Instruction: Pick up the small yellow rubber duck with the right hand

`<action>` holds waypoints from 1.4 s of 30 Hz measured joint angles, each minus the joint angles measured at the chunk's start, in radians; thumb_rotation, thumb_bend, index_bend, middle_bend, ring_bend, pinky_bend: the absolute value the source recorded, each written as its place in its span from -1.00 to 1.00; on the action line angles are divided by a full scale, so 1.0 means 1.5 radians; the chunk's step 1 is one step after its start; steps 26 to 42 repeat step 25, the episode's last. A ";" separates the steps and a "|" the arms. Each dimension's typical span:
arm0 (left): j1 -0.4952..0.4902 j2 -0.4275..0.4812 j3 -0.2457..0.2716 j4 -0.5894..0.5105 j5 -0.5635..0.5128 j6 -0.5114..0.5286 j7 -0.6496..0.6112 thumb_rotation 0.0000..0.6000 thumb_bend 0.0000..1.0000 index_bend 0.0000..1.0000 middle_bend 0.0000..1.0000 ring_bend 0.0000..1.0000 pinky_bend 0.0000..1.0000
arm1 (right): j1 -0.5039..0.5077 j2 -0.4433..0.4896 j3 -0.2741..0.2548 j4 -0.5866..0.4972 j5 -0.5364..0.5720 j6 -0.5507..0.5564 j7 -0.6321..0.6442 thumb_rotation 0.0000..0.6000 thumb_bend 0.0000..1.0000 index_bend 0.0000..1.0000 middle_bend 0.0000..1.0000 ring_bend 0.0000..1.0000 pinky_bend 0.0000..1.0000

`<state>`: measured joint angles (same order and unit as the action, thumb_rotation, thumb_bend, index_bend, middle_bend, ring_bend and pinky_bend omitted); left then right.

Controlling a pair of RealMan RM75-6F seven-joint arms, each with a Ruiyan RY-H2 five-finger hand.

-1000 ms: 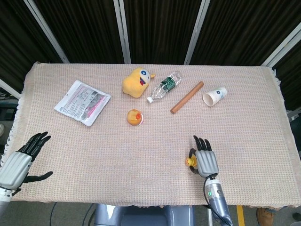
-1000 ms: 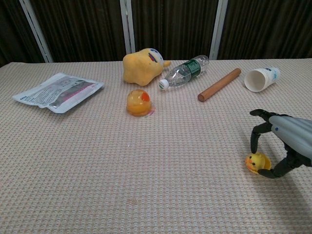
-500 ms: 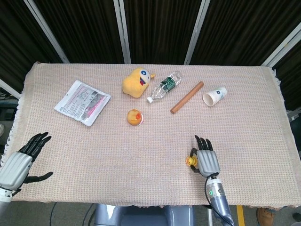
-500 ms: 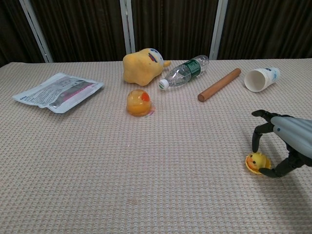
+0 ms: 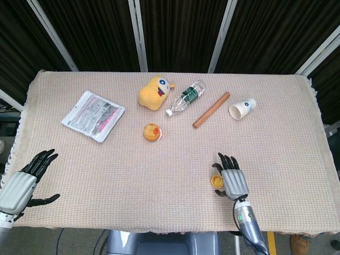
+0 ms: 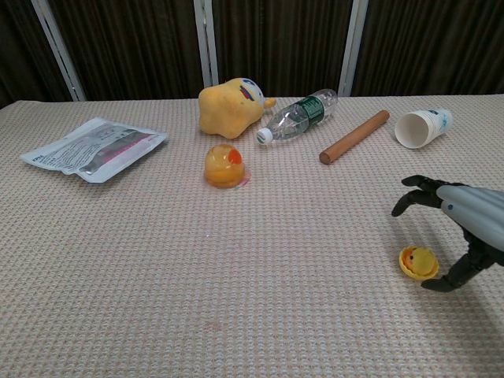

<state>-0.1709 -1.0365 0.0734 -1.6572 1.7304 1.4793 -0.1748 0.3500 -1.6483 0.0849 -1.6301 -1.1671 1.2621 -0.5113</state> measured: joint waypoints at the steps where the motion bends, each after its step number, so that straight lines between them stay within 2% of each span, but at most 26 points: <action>1: 0.000 0.000 0.000 0.000 0.000 0.000 0.000 1.00 -1.00 -0.98 -1.00 -1.00 -0.42 | 0.000 0.003 0.001 -0.004 -0.002 0.000 0.001 1.00 -1.00 -0.60 -1.00 -1.00 -1.00; 5: 0.000 0.000 0.000 0.000 0.000 0.000 -0.001 1.00 -1.00 -0.98 -1.00 -1.00 -0.42 | 0.002 0.021 0.005 -0.026 -0.007 0.002 0.000 1.00 -1.00 -0.73 -1.00 -1.00 -1.00; 9: 0.000 -0.001 0.000 0.002 -0.002 -0.002 -0.002 1.00 -1.00 -0.98 -1.00 -1.00 -0.42 | 0.004 0.059 0.009 -0.057 -0.021 0.008 -0.008 1.00 -1.00 -0.77 -1.00 -1.00 -1.00; 16: 0.000 -0.004 0.000 0.010 -0.009 -0.008 0.000 1.00 -1.00 -1.00 -1.00 -1.00 -0.42 | -0.010 0.194 0.019 -0.137 -0.063 0.047 -0.008 1.00 -1.00 -0.91 -1.00 -1.00 -1.00; 22: 0.001 -0.006 0.001 0.009 -0.019 -0.019 0.017 1.00 -1.00 -1.00 -1.00 -1.00 -0.43 | -0.056 0.304 0.001 -0.159 -0.145 0.114 0.032 1.00 -1.00 -0.93 -1.00 -1.00 -1.00; 25: 0.000 -0.005 0.003 0.004 -0.025 -0.029 0.031 1.00 -1.00 -1.00 -1.00 -1.00 -0.43 | -0.080 0.320 -0.010 -0.147 -0.167 0.146 0.082 1.00 -1.00 -0.93 -1.00 -1.00 -1.00; 42: 0.000 -0.005 0.003 0.004 -0.025 -0.029 0.031 1.00 -1.00 -1.00 -1.00 -1.00 -0.43 | -0.080 0.320 -0.010 -0.147 -0.167 0.146 0.082 1.00 -1.00 -0.93 -1.00 -1.00 -1.00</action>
